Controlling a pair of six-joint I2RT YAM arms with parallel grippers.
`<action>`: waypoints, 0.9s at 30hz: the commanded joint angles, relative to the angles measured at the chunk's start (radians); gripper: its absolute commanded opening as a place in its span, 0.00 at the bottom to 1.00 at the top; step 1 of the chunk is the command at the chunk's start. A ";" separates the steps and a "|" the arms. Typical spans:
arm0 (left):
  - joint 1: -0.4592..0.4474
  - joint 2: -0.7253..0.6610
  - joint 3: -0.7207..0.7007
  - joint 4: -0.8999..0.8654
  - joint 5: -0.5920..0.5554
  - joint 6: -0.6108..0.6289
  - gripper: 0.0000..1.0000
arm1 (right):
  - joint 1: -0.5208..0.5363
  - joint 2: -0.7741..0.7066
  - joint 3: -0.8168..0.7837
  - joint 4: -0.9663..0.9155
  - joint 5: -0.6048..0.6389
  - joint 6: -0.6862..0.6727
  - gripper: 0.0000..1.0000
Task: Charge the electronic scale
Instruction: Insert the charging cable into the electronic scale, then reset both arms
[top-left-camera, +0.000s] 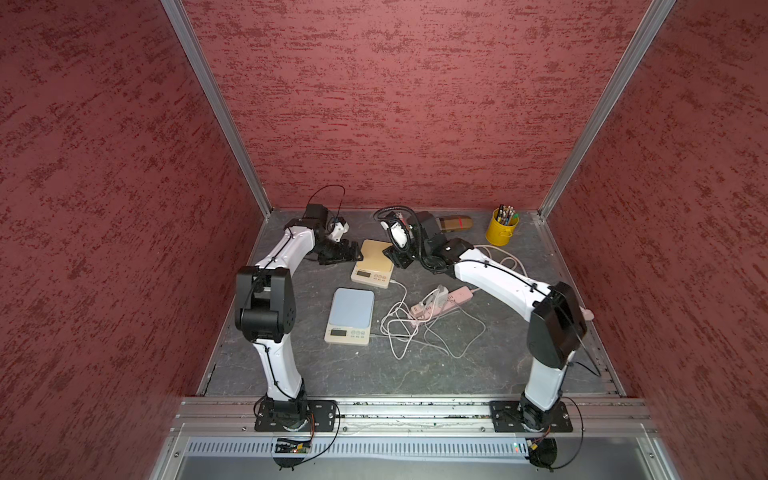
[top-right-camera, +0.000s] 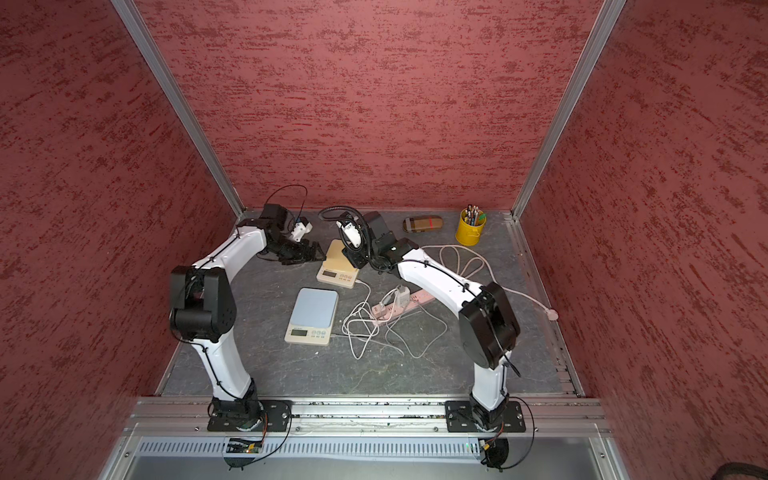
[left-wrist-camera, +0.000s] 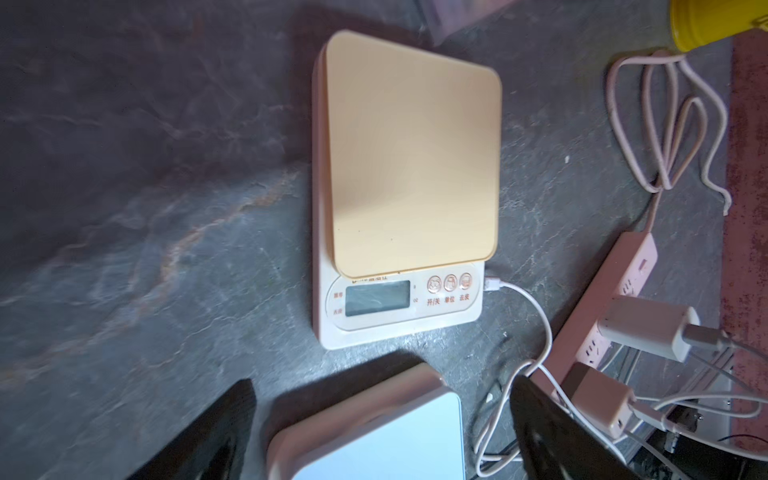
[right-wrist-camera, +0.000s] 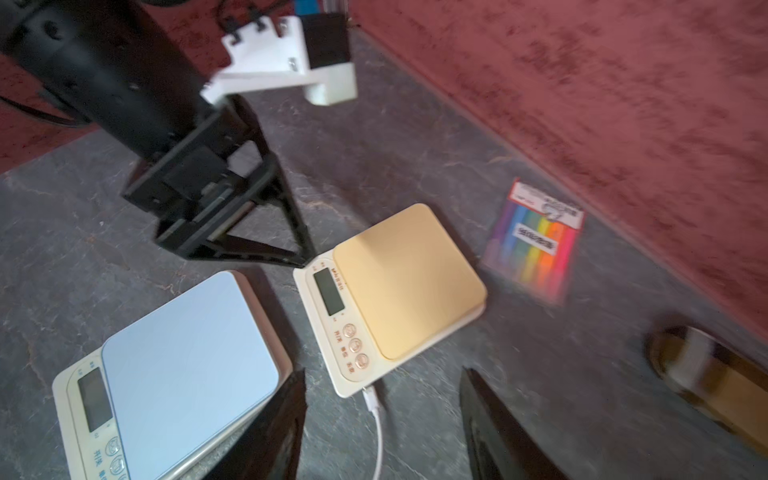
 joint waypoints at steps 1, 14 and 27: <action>0.011 -0.117 -0.057 0.074 -0.034 0.016 1.00 | -0.013 -0.135 -0.111 0.134 0.331 0.048 0.82; 0.055 -0.537 -0.773 0.828 -0.341 -0.045 1.00 | -0.242 -0.690 -1.023 0.783 0.656 0.121 0.99; 0.097 -0.416 -1.214 1.771 -0.294 -0.057 1.00 | -0.462 -0.341 -1.339 1.645 0.459 -0.044 0.99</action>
